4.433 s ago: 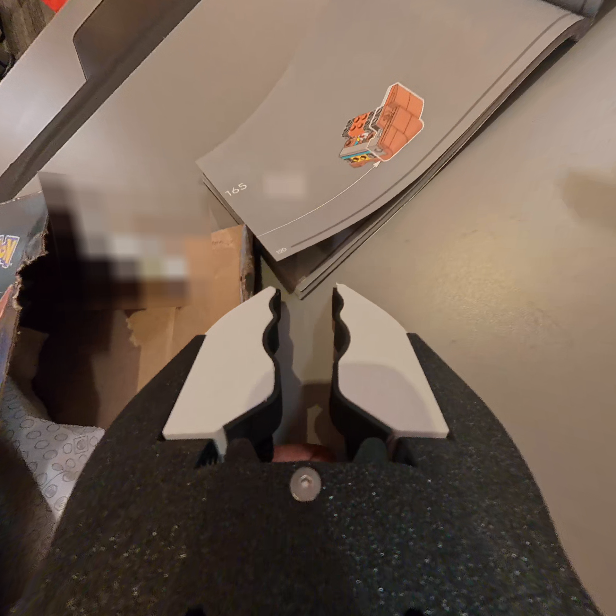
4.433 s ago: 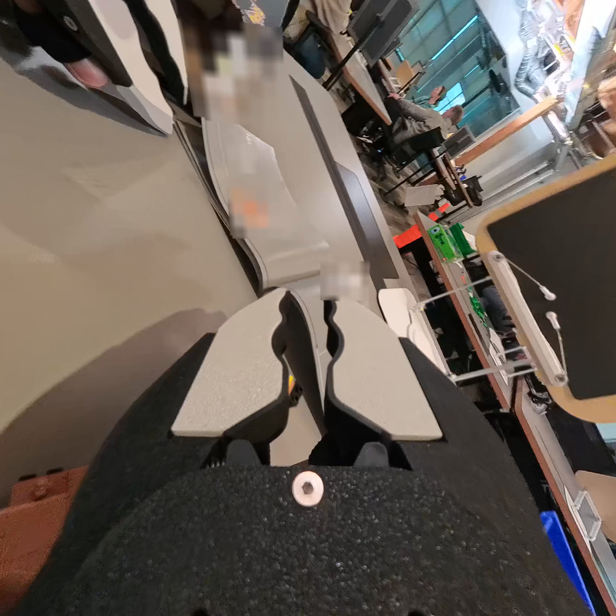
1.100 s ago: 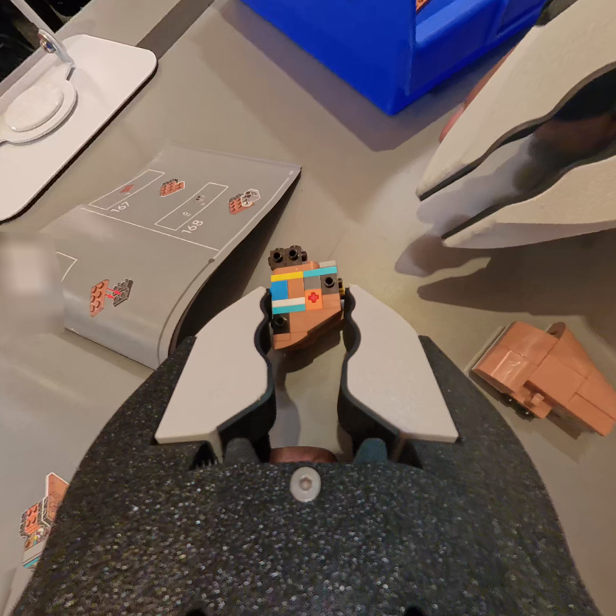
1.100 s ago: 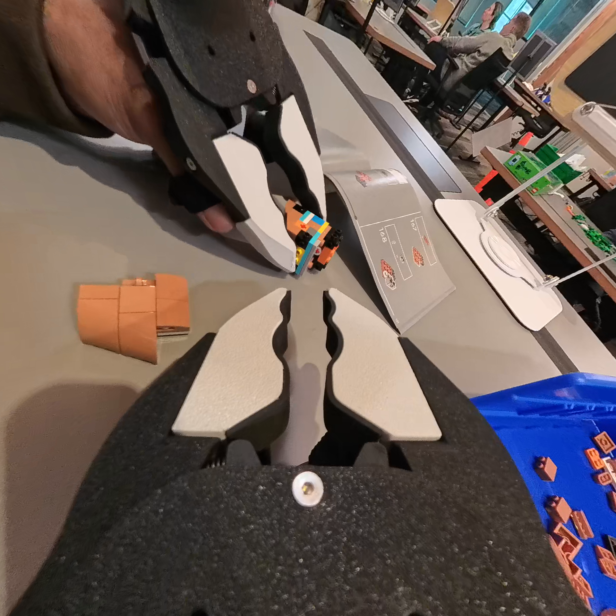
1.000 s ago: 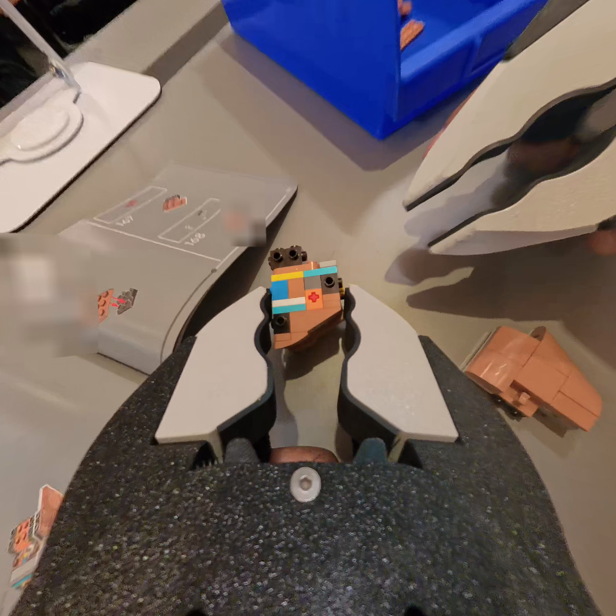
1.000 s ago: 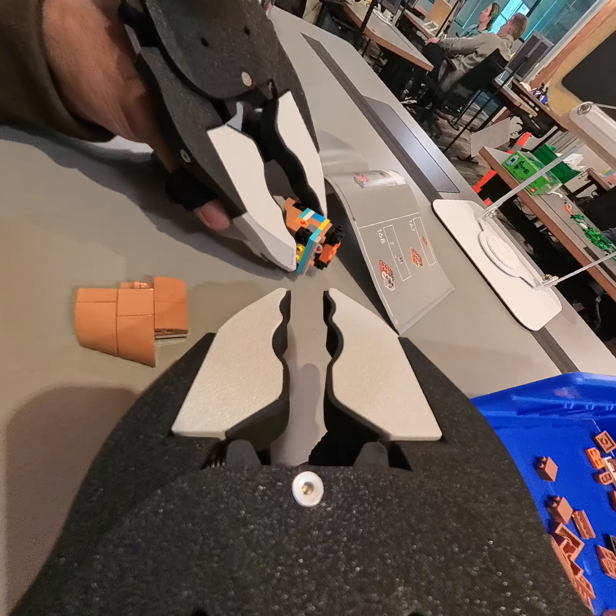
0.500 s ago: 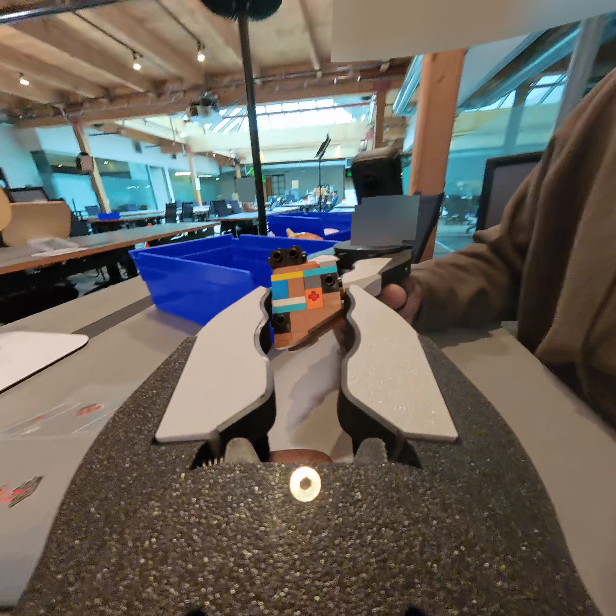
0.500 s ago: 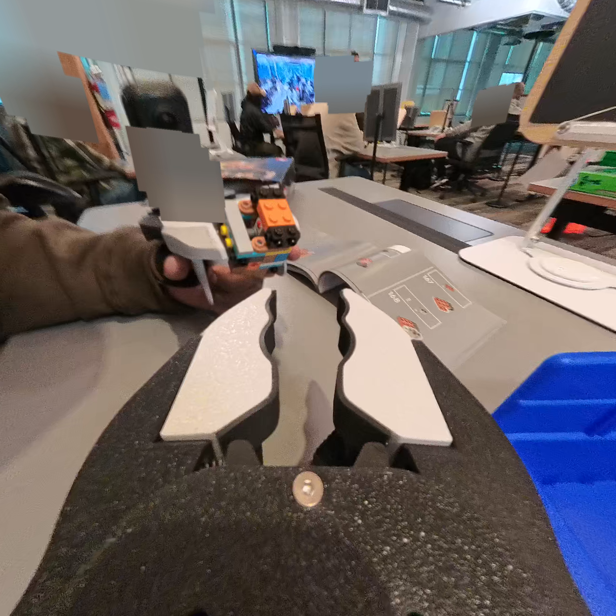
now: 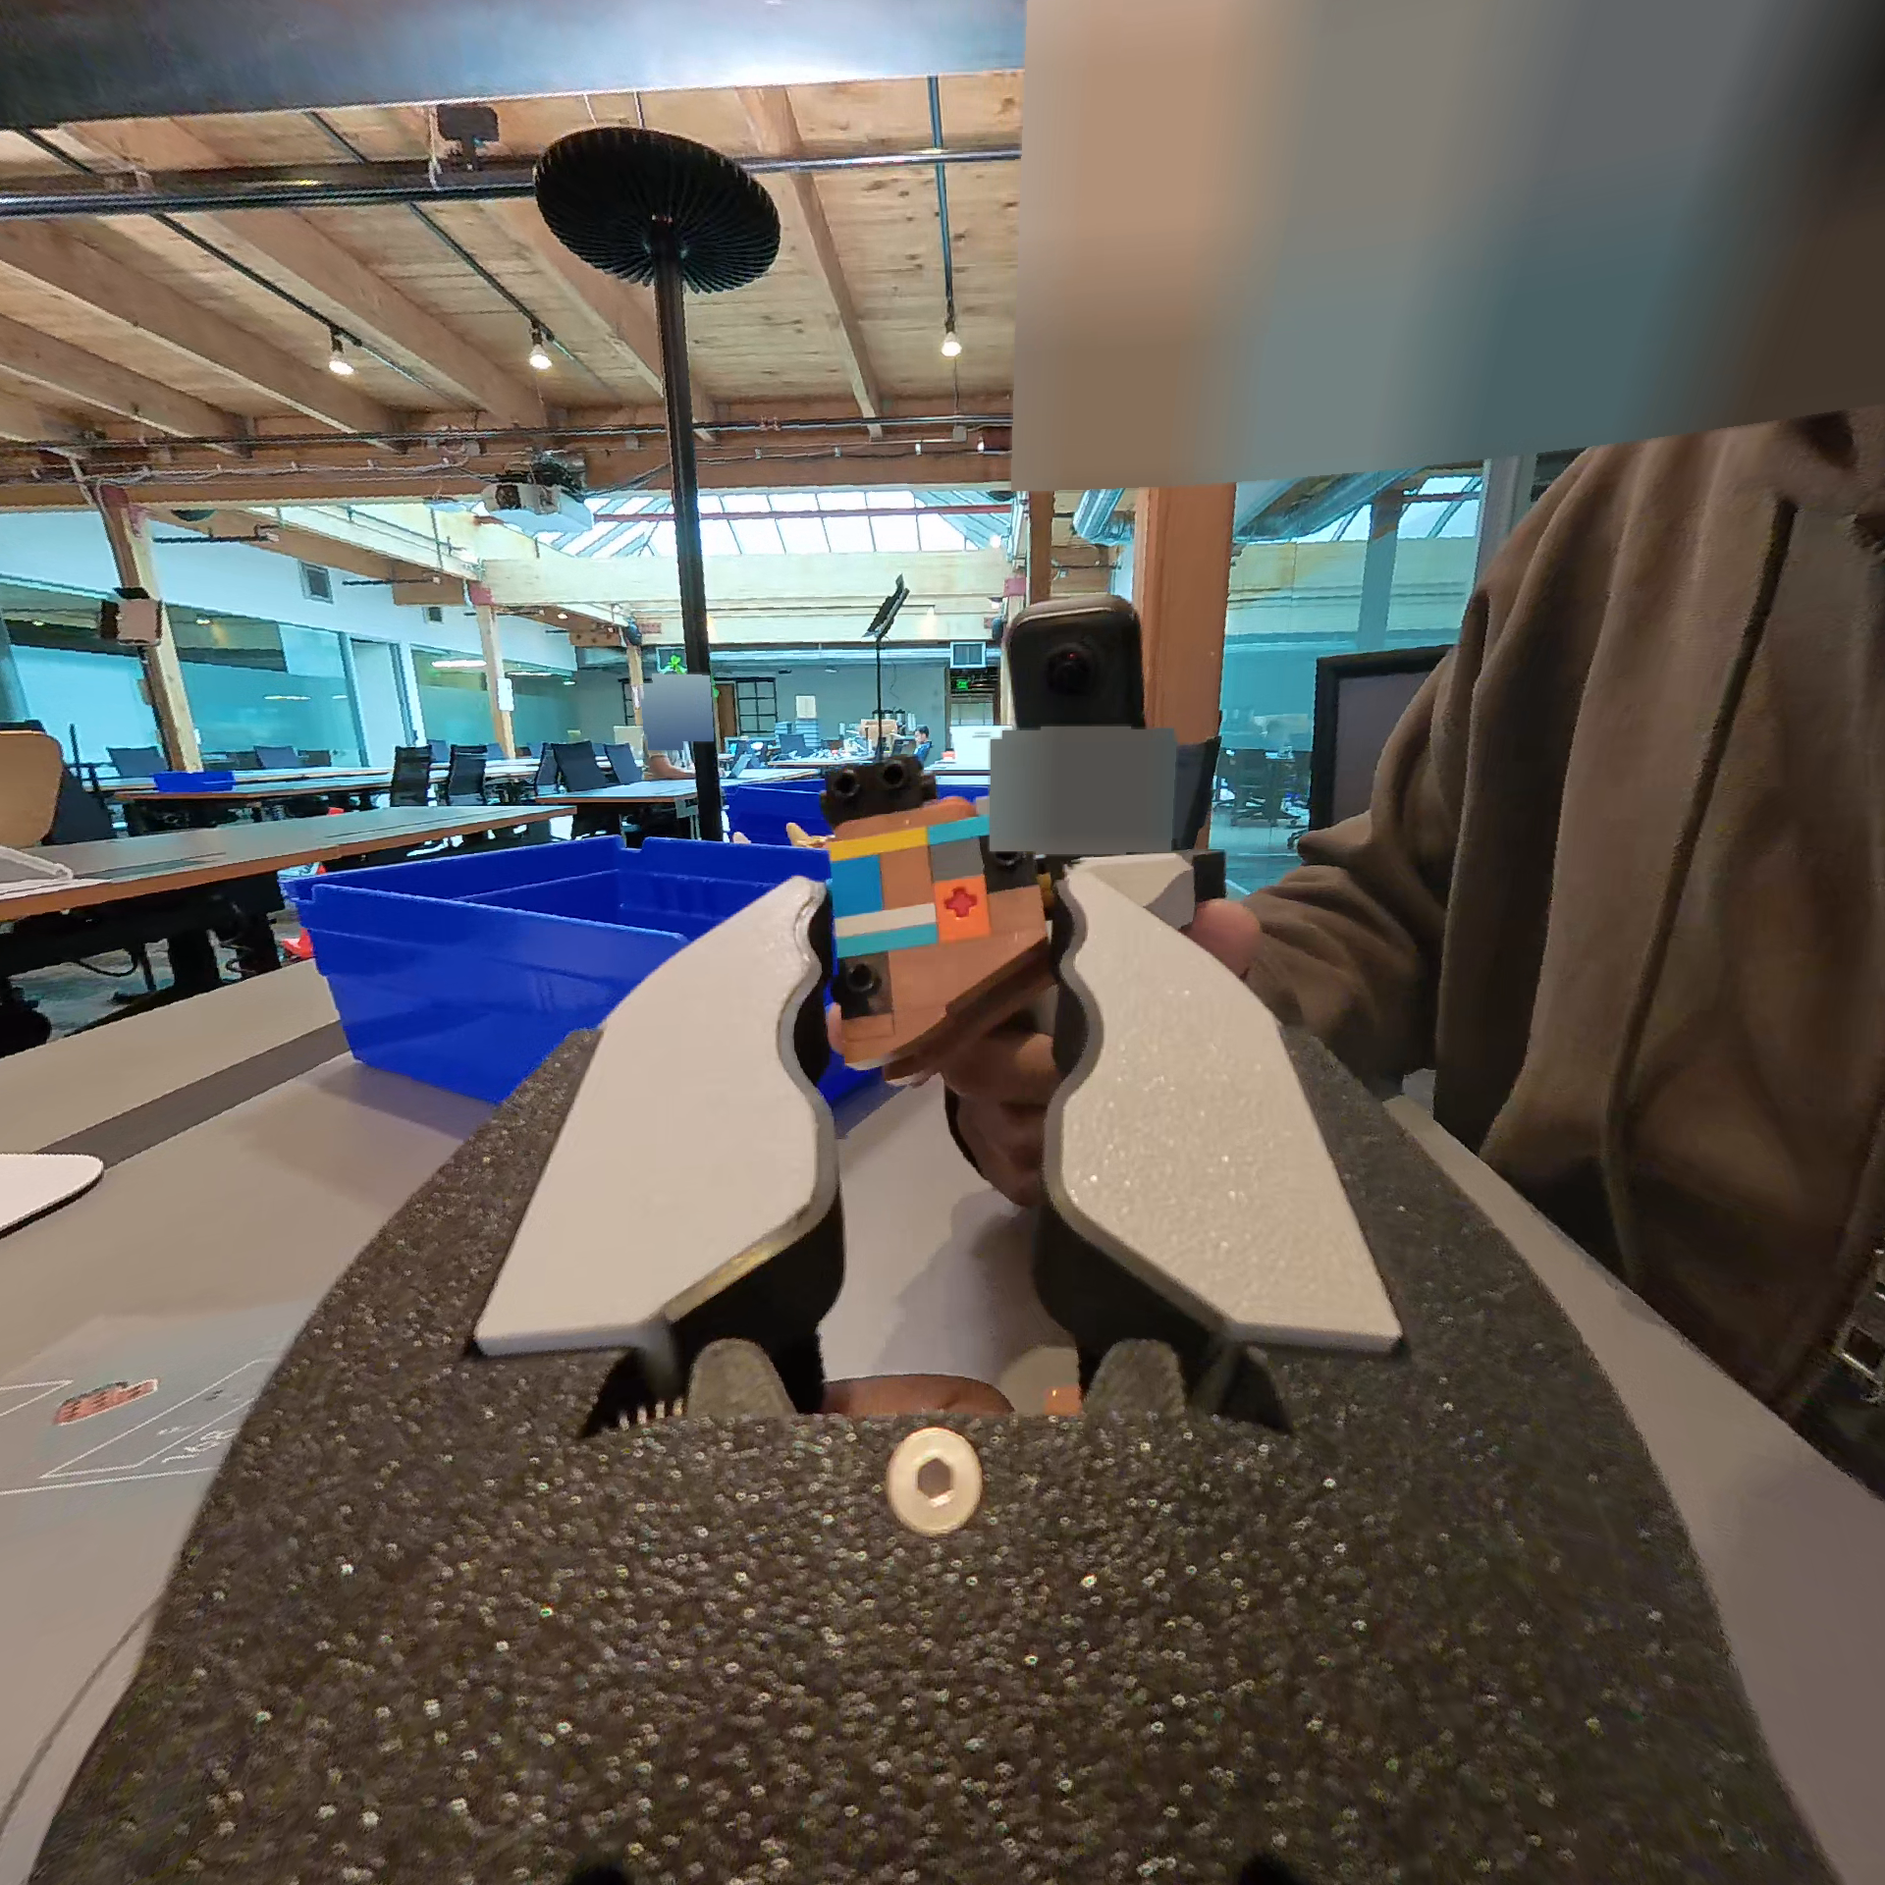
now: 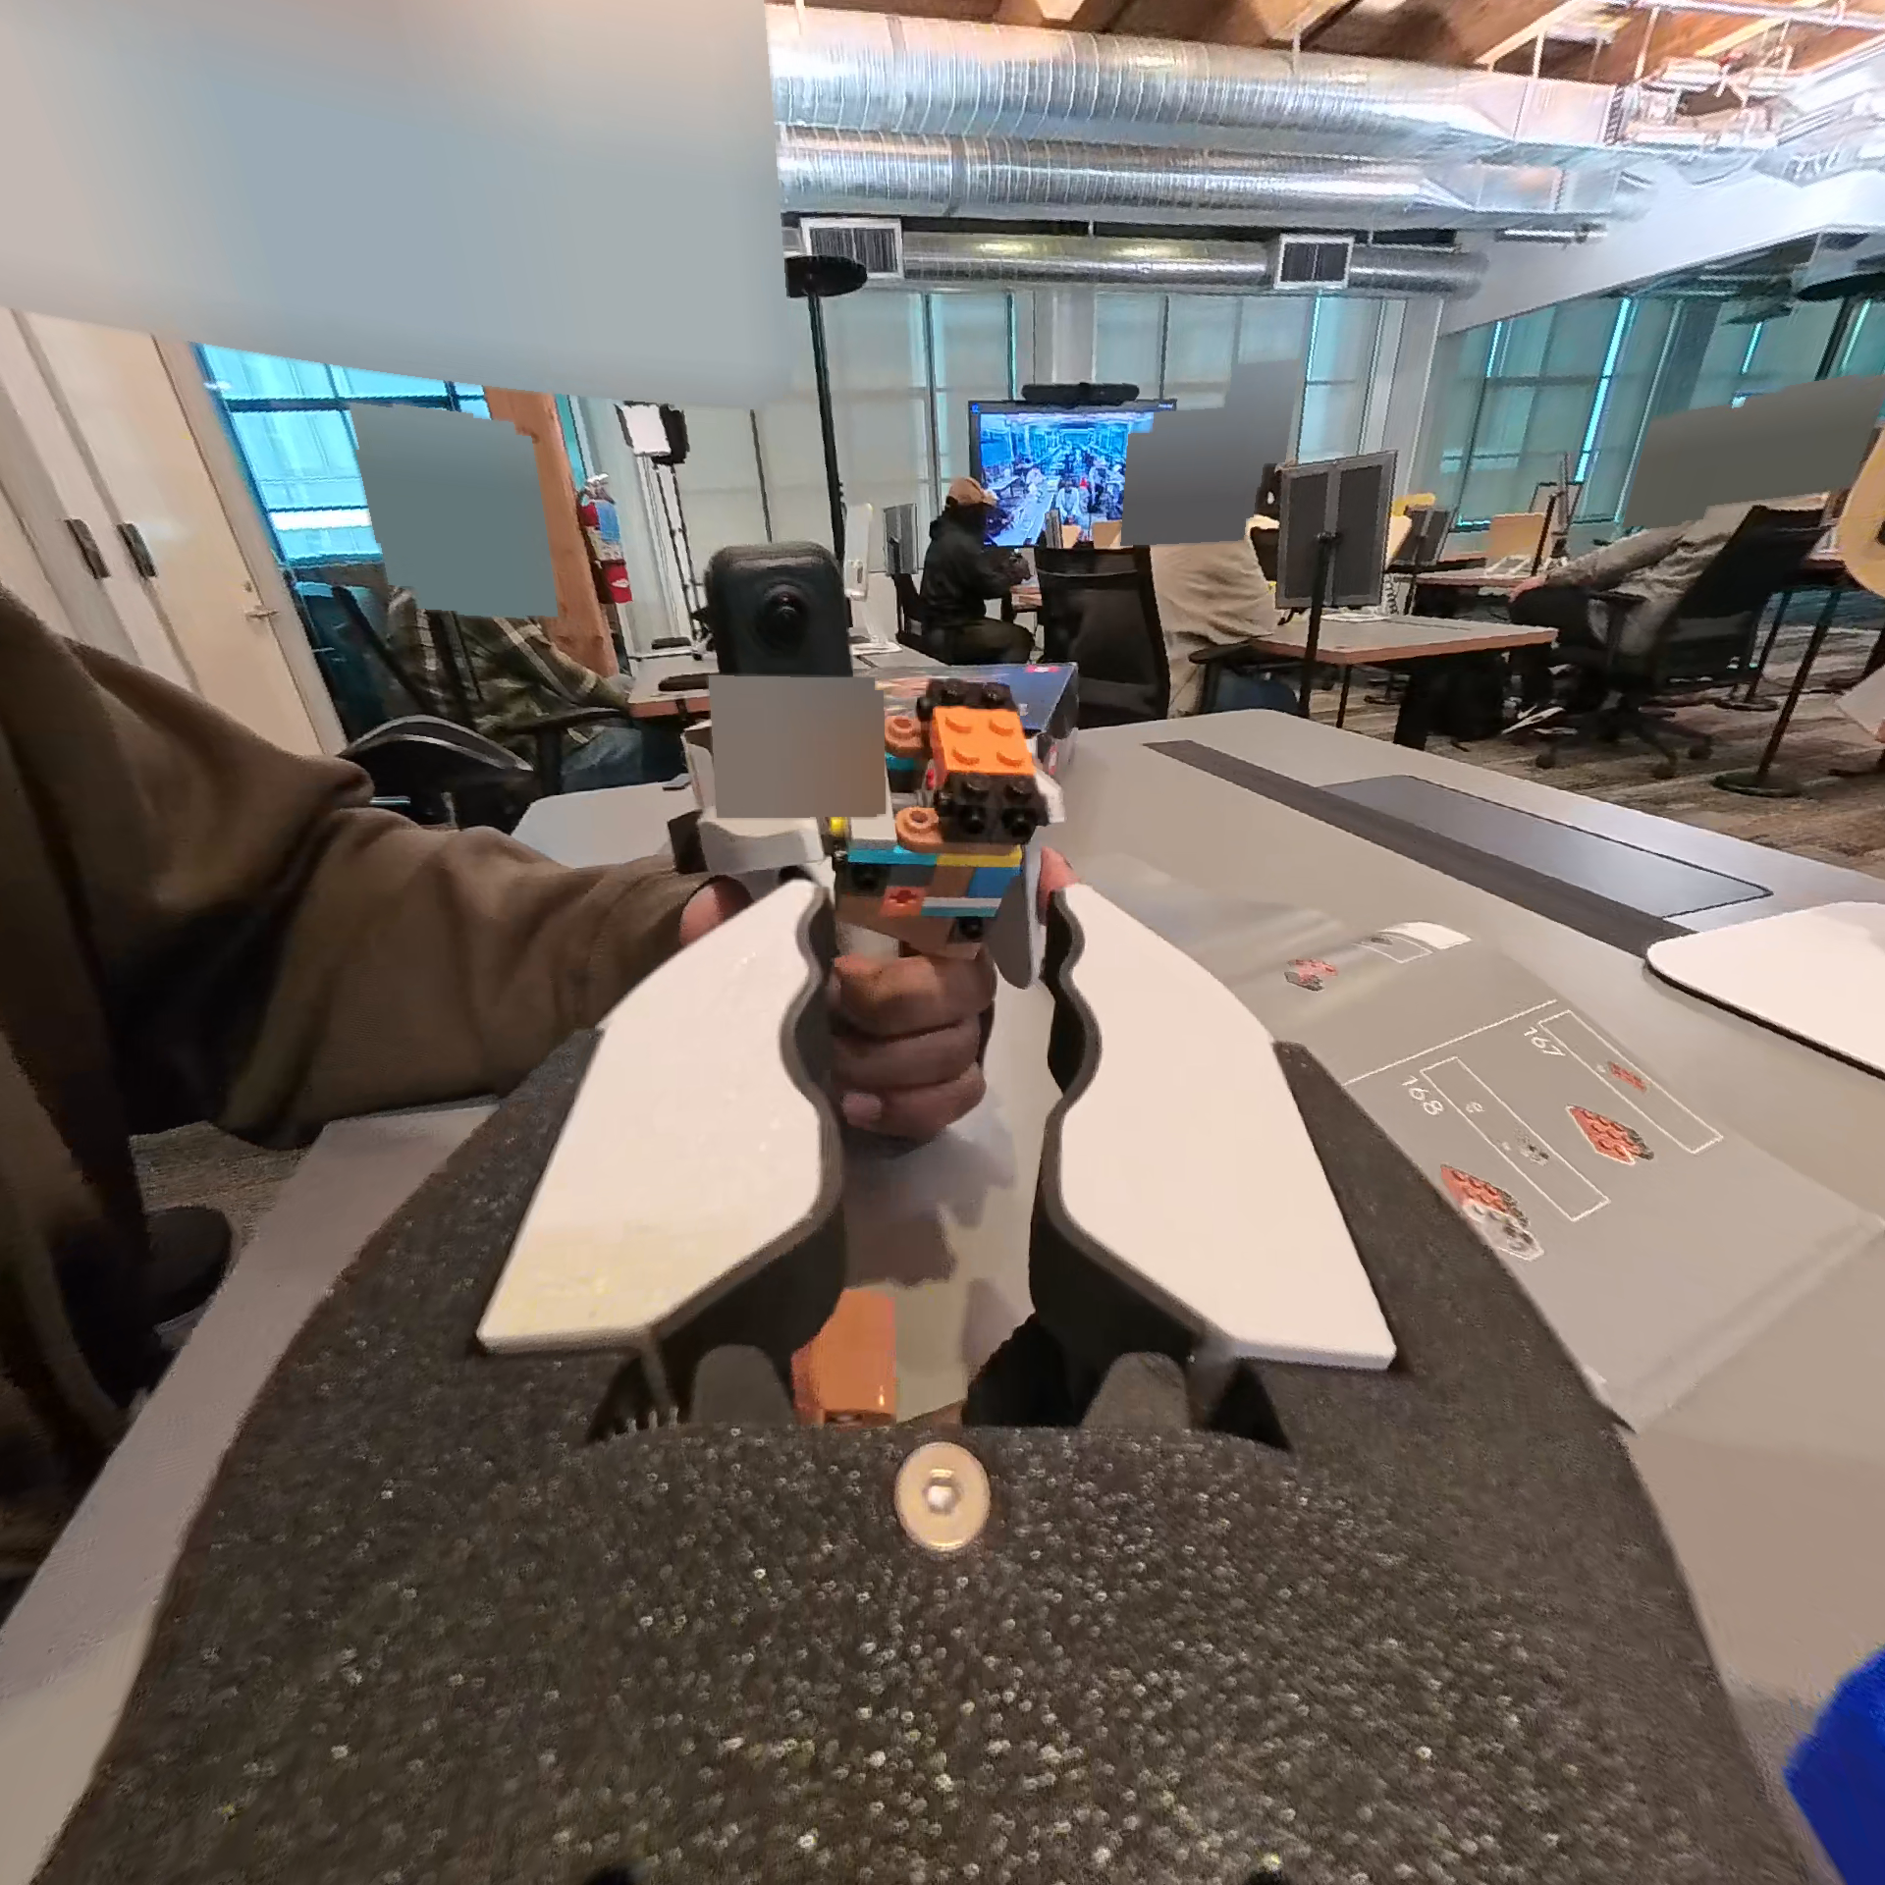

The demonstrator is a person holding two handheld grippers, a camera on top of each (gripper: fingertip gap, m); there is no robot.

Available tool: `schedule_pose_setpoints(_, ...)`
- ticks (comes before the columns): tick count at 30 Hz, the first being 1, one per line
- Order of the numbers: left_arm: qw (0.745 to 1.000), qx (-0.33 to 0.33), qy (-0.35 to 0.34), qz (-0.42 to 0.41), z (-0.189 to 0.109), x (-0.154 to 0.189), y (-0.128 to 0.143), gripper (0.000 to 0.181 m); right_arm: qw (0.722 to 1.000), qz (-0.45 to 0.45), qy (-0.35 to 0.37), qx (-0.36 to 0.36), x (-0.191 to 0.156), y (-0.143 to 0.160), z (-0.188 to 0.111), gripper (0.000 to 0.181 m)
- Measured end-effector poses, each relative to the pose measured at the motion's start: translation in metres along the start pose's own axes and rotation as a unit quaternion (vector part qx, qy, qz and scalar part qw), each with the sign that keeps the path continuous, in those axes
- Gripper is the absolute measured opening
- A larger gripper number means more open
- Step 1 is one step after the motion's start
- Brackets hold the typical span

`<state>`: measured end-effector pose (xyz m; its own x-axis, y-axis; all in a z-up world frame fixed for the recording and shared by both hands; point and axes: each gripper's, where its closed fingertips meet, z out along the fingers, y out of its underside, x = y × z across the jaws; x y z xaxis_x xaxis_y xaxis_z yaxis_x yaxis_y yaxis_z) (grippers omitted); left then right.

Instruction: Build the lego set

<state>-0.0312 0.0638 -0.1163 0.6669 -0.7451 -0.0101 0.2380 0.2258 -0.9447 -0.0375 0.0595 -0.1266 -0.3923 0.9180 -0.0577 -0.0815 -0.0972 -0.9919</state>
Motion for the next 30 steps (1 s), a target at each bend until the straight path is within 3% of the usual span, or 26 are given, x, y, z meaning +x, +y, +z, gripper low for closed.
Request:
schedule_pose_setpoints(13,0.997,-0.028,0.029,-0.061,0.0,0.001,0.009,0.041,1.0,0.015,-0.014,-0.006,-0.002,0.004,0.001,0.035)
schedule_pose_setpoints(23,0.991,-0.116,0.049,-0.035,-0.004,0.007,0.027,0.04,1.0,-0.001,-0.024,-0.016,-0.002,0.004,-0.007,0.035)
schedule_pose_setpoints(30,0.993,-0.115,0.029,-0.017,-0.005,0.001,0.025,0.039,0.998,-0.007,-0.023,-0.06,0.004,0.013,-0.011,0.033)
